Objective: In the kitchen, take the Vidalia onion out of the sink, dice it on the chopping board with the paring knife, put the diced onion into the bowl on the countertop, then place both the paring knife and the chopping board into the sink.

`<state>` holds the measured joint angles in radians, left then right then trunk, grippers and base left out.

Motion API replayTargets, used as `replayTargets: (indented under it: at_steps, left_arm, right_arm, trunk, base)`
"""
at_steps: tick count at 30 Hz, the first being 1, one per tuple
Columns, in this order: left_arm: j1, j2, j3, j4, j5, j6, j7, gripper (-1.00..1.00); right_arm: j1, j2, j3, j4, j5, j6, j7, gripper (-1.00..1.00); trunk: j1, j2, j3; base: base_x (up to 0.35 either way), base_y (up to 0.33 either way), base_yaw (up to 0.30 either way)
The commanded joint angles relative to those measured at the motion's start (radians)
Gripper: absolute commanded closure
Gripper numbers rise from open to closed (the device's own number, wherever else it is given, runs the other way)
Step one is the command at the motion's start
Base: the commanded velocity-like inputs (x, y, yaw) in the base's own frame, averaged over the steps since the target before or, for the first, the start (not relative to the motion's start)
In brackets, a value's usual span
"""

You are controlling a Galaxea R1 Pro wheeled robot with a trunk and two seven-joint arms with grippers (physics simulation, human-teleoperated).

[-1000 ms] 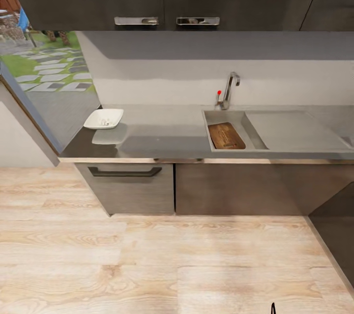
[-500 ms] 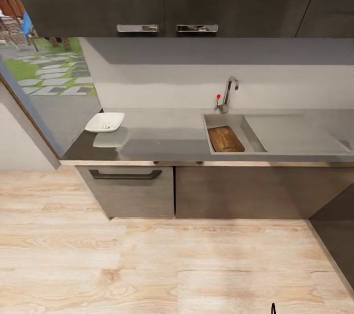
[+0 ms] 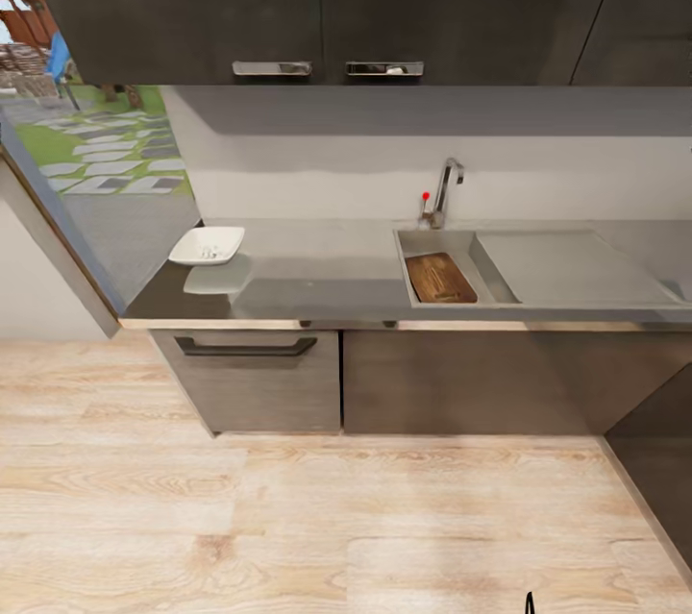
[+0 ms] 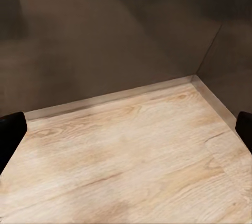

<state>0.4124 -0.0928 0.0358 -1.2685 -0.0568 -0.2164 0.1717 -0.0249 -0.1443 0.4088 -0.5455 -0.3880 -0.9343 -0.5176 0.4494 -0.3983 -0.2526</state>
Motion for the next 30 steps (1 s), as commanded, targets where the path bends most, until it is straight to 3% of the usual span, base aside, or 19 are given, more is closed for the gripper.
replayTargets:
  at_steps: [1,30]
  left_arm:
    - [0.000,-0.001,0.001,-0.001,-0.006,-0.001,0.003,-1.00]
    - [0.000,-0.001,0.001,0.003,-0.006,-0.003,0.003,-1.00]
  right_arm:
    - [-0.001,-0.001,0.008,-0.001,-0.003,-0.003,-0.009,-1.00]
    - [-0.001,0.002,0.010,0.018,-0.003,-0.038,-0.008,-1.00]
  trunk:
    - [0.001,-0.002,0.000]
    - [0.001,-0.002,0.046]
  base:
    - [0.000,0.000,0.000]
    - [0.000,0.000,0.000]
